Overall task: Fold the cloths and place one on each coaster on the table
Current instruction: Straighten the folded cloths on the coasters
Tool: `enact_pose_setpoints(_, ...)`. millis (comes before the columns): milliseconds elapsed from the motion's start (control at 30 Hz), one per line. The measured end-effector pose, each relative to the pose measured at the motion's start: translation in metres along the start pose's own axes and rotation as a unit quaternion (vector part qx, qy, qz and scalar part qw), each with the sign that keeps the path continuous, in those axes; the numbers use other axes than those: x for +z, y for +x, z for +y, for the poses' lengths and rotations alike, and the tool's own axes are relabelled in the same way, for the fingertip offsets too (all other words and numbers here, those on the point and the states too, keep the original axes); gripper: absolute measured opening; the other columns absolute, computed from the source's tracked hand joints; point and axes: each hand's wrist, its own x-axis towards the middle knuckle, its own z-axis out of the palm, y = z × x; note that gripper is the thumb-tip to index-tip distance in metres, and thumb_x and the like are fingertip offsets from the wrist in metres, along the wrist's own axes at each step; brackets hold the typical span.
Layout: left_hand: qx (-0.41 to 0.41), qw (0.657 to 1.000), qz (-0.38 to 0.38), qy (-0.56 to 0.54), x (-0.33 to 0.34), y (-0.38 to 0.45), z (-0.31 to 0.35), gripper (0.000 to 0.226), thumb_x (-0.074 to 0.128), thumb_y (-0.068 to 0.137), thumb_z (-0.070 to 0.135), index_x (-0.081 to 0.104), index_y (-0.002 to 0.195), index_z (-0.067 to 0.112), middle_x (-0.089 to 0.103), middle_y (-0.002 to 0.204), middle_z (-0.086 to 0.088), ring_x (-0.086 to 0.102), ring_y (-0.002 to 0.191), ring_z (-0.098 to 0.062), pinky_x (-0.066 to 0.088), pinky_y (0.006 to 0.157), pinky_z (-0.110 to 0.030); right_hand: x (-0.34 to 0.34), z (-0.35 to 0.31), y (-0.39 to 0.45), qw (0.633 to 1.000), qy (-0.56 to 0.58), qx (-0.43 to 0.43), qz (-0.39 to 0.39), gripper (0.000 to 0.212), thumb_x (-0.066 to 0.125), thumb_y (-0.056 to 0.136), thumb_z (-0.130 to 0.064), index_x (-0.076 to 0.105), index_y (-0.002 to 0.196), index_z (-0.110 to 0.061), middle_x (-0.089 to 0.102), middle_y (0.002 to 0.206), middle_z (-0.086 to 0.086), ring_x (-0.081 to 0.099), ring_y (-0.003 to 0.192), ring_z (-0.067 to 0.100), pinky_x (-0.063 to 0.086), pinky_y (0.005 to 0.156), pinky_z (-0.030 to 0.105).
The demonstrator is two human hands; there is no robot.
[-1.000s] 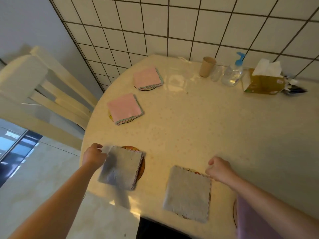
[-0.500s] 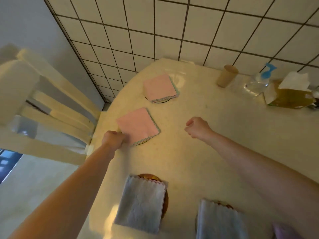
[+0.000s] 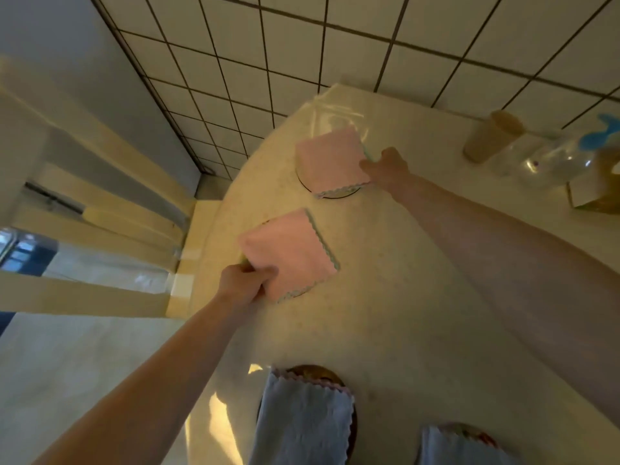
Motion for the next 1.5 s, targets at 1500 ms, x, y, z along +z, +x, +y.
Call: enact_pose_setpoints(1500, 0.068, 0.974, -0.145, 0.161, -0.031, 0.05, 0.037, 0.029, 0.069, 0.085, 0.026, 0.064, 0.113, 0.021, 0.07, 0.108, -0.006, 0.068, 0.096, -0.025, 0.055, 0.087, -0.049, 0.047, 0.017, 0.022, 0.858, 0.467, 0.168, -0.132, 0.039, 0.052, 0.089, 0.005, 0.047, 0.127, 0.0, 0.057, 0.117, 0.019, 0.061, 0.09, 0.031, 0.053, 0.077, 0.049)
